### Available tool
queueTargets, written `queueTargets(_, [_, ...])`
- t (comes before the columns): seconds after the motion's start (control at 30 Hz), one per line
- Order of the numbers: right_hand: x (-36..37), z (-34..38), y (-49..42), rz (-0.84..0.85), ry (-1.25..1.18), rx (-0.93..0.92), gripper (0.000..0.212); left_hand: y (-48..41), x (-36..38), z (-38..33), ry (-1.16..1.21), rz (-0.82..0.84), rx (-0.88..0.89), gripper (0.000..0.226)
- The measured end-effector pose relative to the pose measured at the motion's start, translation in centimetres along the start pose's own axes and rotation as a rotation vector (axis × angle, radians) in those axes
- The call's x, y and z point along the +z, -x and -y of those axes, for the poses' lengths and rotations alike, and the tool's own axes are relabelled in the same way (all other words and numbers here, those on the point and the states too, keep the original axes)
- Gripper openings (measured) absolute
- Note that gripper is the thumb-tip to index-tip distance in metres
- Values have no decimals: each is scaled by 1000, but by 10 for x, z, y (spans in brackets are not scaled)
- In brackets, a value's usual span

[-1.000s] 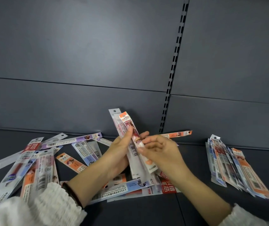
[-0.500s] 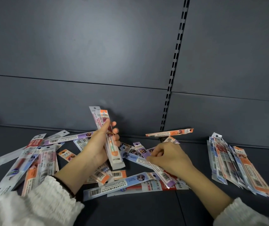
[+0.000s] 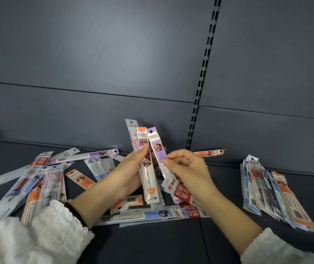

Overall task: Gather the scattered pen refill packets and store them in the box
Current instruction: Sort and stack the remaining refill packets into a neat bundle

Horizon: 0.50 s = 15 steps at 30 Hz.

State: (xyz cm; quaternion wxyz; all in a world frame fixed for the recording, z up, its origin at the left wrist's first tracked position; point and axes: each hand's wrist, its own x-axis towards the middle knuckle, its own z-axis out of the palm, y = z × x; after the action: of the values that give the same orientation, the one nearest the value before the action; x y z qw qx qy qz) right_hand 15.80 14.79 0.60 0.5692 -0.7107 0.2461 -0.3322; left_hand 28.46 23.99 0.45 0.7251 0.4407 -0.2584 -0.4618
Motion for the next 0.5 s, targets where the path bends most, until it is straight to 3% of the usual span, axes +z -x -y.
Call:
queueTargets(0.27, [6,-5,-1,-32,39,-89,12,3,9,2,-41,99,31,45])
queueTargets(0.4, [4,4,3,60,139,-117,14,1,8,3,-18,51,61,37])
queueTargets(0.5, [-15,2,-17,-152,130,16,11,-3,4,0,81,-45,72,29])
